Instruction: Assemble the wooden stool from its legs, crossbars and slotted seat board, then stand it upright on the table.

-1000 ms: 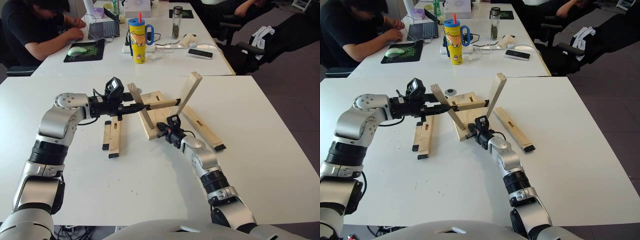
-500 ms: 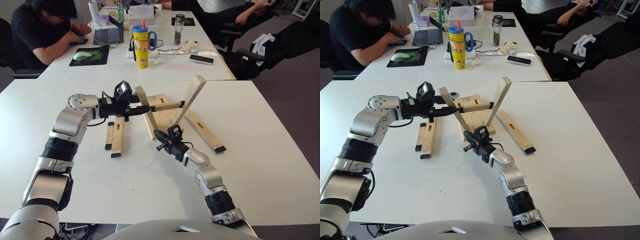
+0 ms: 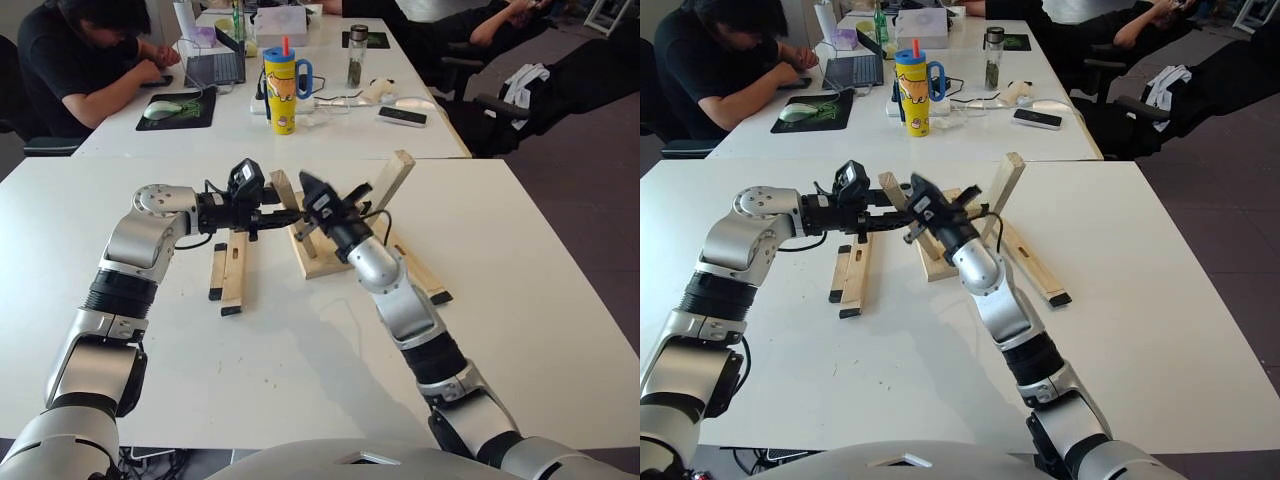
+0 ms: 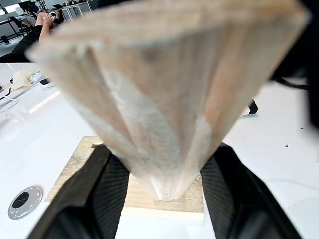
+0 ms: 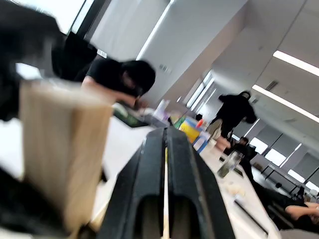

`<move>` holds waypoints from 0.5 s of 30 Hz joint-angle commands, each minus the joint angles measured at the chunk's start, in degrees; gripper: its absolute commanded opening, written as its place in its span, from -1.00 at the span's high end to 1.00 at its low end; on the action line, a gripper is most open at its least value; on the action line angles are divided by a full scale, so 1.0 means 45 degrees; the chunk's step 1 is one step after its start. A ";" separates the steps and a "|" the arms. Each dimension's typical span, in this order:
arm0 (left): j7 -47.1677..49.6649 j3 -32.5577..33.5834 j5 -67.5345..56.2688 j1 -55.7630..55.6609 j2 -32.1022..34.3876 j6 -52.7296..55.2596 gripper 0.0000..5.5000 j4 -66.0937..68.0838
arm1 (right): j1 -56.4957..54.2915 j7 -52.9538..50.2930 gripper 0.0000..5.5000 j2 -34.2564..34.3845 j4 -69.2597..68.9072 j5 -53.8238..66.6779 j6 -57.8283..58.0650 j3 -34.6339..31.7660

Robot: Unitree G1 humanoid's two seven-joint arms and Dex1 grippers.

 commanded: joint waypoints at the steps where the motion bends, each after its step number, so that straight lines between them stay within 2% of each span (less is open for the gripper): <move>1: -0.0517 -0.1368 0.0905 0.1184 -0.0234 0.0972 0.26 0.0632 | 0.1457 0.1181 1.00 -0.0218 0.3049 -0.0290 0.2989 0.0721; 5: -0.0508 -0.1386 0.0998 0.1249 -0.0218 0.0861 0.26 0.0654 | 0.1390 0.0465 1.00 0.0338 0.1082 0.0539 0.1468 -0.0181; 7: -0.0523 -0.1420 0.1075 0.1260 -0.0216 0.0744 0.26 0.0796 | 0.1145 -0.0659 1.00 0.0651 -0.0412 0.1193 -0.0343 -0.1341; 10: -0.0591 -0.1450 0.1121 0.1208 -0.0142 0.0696 0.26 0.0864 | 0.1241 -0.2078 1.00 0.0248 -0.2579 0.1036 -0.2765 -0.2642; 15: -0.0689 -0.1469 0.1148 0.1157 -0.0035 0.0696 0.26 0.0885 | 0.2045 -0.1860 1.00 -0.0115 -0.2270 0.0923 -0.3519 -0.2284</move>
